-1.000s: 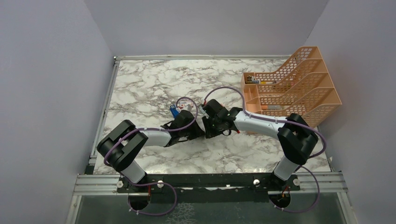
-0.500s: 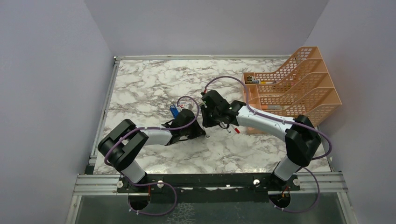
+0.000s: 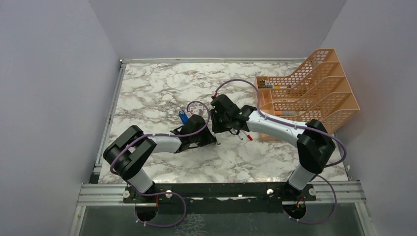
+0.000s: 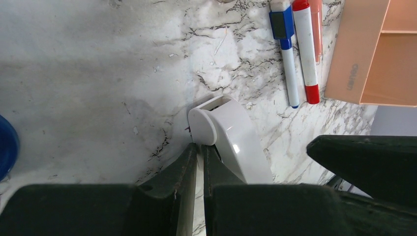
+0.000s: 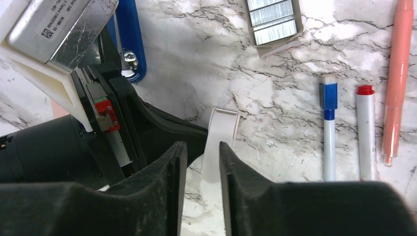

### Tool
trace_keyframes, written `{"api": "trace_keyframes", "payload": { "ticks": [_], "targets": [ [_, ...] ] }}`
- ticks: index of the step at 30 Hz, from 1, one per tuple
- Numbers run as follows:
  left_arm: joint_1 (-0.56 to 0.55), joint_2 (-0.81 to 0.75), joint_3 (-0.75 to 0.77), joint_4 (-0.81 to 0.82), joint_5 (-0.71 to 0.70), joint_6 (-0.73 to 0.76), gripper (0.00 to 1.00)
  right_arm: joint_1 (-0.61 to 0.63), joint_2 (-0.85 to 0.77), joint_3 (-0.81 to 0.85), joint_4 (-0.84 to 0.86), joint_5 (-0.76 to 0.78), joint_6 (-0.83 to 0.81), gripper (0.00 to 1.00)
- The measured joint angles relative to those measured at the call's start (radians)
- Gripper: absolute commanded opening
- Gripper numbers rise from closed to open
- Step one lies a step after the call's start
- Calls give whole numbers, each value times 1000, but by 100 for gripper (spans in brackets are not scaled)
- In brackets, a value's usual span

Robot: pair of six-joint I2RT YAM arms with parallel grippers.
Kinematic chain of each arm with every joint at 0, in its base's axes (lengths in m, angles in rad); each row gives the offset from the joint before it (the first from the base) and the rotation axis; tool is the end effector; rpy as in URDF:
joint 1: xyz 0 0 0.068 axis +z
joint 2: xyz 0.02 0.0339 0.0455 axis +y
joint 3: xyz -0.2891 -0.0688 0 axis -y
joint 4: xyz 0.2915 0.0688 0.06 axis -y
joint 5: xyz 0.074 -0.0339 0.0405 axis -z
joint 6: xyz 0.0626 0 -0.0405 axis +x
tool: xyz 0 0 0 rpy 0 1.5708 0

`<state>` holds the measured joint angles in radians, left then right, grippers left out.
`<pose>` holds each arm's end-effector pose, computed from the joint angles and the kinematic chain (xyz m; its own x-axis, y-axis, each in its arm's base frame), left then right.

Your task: Load the staples into the stapler

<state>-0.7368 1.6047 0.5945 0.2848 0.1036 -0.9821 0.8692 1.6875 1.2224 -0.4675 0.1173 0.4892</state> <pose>0.2457 -0.2316 0.0971 -0.8763 -0.3219 -0.3584 -0.0057 0.7509 -0.6604 0.2781 0.3178 0.2142 -0.7929 -0.2153 -0.5700 -0.3863 0.9011 0.1970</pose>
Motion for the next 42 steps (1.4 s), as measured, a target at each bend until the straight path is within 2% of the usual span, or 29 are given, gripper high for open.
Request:
{"api": "trace_keyframes", "payload": {
  "ticks": [14,25,29,35,42],
  "targets": [
    [0,0,0,3,0,2,10,-1,16,-103,5,-79,0,23],
    [1,-3,0,-2,-3,7,10,-10,58,-69,-6,-81,1,22],
    [1,-5,0,-5,-4,7,11,-11,66,-52,-21,-78,0,25],
    [-5,-15,6,-27,-18,18,13,-11,64,-53,-20,-80,-3,44],
    [-5,-26,6,-45,-21,29,13,-9,50,-66,-23,-90,-15,44]
  ]
}}
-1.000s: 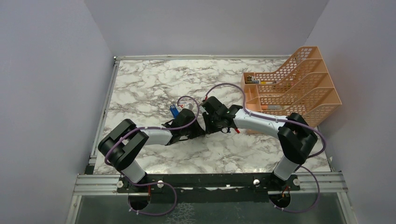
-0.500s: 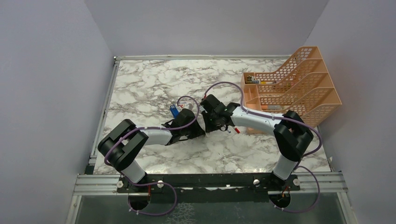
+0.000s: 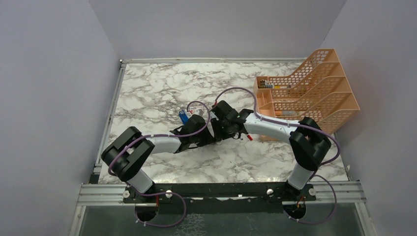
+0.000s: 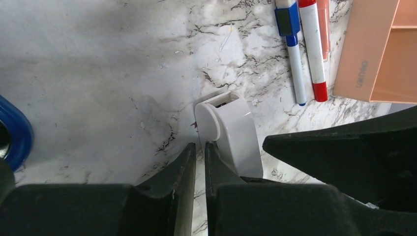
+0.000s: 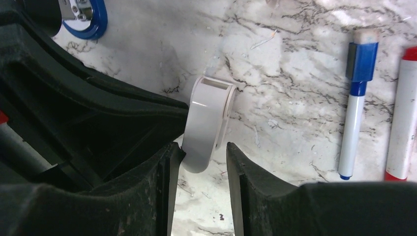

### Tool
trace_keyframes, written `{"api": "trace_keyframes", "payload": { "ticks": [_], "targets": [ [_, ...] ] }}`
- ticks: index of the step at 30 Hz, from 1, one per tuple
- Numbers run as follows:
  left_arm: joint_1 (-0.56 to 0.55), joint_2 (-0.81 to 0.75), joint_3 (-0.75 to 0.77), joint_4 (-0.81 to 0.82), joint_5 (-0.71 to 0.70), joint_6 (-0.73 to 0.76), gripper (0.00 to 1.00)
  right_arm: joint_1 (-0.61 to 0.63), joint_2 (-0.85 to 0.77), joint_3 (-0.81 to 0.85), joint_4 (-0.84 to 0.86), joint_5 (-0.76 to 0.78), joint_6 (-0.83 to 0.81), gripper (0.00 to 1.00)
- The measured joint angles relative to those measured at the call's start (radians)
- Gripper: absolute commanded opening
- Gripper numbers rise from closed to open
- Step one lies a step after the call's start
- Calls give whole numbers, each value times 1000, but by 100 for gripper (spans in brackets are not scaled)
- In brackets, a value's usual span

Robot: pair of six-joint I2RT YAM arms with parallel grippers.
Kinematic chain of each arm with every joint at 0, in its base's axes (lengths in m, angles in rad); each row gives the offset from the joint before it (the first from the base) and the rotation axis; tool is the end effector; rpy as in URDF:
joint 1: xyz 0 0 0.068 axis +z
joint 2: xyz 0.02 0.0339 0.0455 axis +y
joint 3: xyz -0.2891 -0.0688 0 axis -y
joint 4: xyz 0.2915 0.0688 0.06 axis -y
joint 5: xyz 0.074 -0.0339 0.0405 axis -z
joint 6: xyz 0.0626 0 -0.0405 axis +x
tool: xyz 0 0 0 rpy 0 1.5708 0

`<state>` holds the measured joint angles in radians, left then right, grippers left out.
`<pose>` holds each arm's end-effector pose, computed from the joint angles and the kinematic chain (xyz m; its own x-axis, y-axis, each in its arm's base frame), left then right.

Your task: Load the staples into the stapler

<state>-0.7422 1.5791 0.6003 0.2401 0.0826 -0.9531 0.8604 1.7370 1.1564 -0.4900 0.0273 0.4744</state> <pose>0.2439 -0.2307 0.1023 -0.8732 -0.3016 -0.3829 0.0116 0.7725 -0.6349 0.2687 0.3097 0.1690 -0.8513 -0.2894 -0.4376 -0.4051 0.8926 0.1978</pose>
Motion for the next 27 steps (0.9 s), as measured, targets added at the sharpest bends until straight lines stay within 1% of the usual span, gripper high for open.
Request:
{"api": "trace_keyframes", "payload": {
  "ticks": [2,8,10,21,24,27],
  "targets": [
    [0,-2,0,-2,0,1,13,0,-4,-6,0,-16,-2,41],
    [0,-15,0,-27,0,11,13,3,-16,-21,-1,-45,-3,27],
    [0,-22,0,-40,0,15,13,3,-17,-21,0,-45,-1,26],
    [0,-34,0,-63,-4,20,13,0,32,-2,-6,-54,21,26],
    [0,-45,0,-79,-10,24,14,0,33,5,-12,-53,24,29],
    [0,-59,0,-100,-18,31,15,0,32,14,-26,-44,29,36]
  ]
}}
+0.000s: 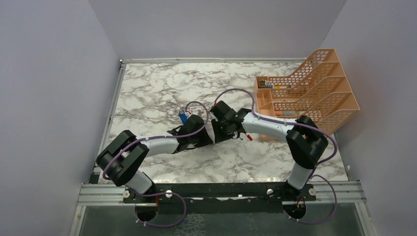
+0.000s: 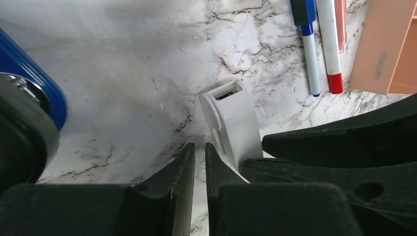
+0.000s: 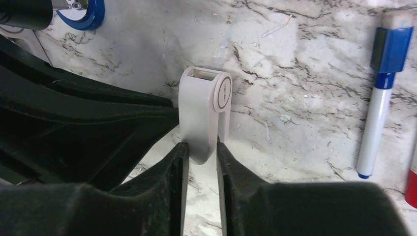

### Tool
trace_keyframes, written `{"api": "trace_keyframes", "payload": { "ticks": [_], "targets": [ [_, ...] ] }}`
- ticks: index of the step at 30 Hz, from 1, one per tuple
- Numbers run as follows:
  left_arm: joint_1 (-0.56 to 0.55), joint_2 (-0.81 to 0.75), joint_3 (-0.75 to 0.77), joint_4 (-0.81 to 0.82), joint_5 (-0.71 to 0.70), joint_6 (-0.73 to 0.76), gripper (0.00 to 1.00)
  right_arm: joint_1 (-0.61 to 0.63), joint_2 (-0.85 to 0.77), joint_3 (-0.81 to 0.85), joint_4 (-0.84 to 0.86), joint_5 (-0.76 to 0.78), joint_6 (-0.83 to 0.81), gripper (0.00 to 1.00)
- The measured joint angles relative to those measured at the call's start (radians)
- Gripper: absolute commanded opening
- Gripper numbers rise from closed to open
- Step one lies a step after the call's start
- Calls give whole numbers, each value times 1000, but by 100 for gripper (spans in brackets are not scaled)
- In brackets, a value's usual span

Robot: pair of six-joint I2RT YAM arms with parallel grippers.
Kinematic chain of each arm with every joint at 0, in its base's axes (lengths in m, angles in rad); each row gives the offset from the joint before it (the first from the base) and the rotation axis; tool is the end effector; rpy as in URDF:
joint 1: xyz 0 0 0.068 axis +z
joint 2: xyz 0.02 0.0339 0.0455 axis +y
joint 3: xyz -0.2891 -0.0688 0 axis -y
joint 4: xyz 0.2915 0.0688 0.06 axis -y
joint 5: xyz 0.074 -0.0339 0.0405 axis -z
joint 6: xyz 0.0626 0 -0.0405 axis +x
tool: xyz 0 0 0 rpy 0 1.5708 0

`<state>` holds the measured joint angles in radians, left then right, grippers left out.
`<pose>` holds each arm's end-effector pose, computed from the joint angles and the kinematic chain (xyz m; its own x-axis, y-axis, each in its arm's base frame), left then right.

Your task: Load the staples into the stapler

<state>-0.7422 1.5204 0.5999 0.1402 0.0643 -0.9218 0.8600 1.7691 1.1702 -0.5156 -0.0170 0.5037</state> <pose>0.2380 -0.2238 0.1105 -0.8775 -0.2740 -0.3935 0.0150 0.8047 -0.5935 0.2678 0.3127 0.1595 -0.8810 -0.2837 -0.3785 -0.3852 0.8947 0.2260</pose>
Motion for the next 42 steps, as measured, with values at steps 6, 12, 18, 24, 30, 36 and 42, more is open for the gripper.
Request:
{"api": "trace_keyframes", "payload": {
  "ticks": [6,12,18,24,30,36,42],
  "targets": [
    [0,-46,6,-58,-19,19,19,0,-48,23,-19,70,16,50],
    [0,-134,28,-138,-67,44,30,0,-171,20,-26,157,35,68],
    [0,-299,75,-295,-163,96,68,0,-390,-54,-28,245,37,100],
    [-4,-557,182,-505,-312,167,99,0,-627,-85,-104,369,27,100],
    [-5,-762,365,-730,-476,262,99,0,-855,-56,-200,510,19,100],
    [-5,-888,515,-896,-593,345,99,0,-984,19,-257,622,-5,100],
    [-5,-954,601,-983,-655,409,99,0,-1049,70,-283,668,-35,100]
  ]
}}
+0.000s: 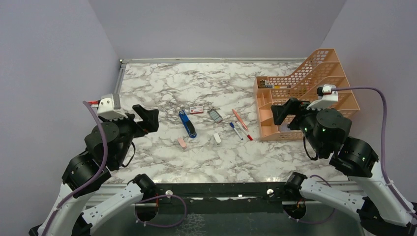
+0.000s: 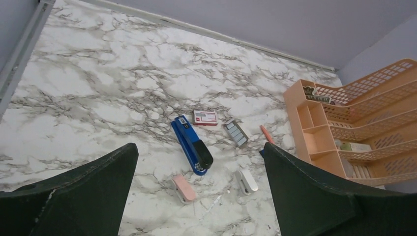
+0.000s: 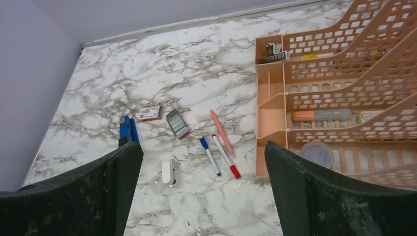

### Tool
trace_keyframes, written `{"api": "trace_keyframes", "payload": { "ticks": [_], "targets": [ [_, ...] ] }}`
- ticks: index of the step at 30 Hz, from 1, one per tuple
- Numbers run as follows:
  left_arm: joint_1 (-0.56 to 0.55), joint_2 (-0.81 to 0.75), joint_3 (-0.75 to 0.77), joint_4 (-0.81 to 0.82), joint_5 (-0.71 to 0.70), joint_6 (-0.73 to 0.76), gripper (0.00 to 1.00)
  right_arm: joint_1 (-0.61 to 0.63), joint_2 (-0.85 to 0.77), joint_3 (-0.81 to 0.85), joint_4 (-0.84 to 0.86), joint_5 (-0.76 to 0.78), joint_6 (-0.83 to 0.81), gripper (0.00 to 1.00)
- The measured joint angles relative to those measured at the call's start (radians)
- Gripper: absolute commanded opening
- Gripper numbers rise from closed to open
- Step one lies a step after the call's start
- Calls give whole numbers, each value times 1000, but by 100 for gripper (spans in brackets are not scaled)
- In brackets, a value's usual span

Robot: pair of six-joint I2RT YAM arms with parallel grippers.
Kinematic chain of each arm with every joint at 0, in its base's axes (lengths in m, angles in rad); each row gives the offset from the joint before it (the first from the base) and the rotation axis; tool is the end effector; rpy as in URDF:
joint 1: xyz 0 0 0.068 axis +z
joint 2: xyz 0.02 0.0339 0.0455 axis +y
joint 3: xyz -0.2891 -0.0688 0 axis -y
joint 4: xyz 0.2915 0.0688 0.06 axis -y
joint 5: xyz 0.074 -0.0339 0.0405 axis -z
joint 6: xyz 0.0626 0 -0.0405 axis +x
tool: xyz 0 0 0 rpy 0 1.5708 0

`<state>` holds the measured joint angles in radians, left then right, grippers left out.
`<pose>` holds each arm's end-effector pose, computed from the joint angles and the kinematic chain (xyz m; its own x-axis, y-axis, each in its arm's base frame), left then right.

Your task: Load the staples into the stapler

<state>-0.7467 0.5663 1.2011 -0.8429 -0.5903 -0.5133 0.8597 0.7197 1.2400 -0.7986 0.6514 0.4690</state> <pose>0.0959 -0.0413 0.4637 -0.2129 -0.3588 -0.9088 0.0689 0.9223 -0.3803 0.1232 0.0849 0.4670 -0.2603 0.2486 -0.9330 -0.1170 0.9511 0.2860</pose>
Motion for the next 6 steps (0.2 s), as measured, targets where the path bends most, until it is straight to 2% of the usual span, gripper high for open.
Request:
{"api": "trace_keyframes", "payload": {
  "ticks": [6],
  "targets": [
    [0,-3,5,-57,-14,11,99,0,-6,6,-19,16,-11,100]
  ]
}}
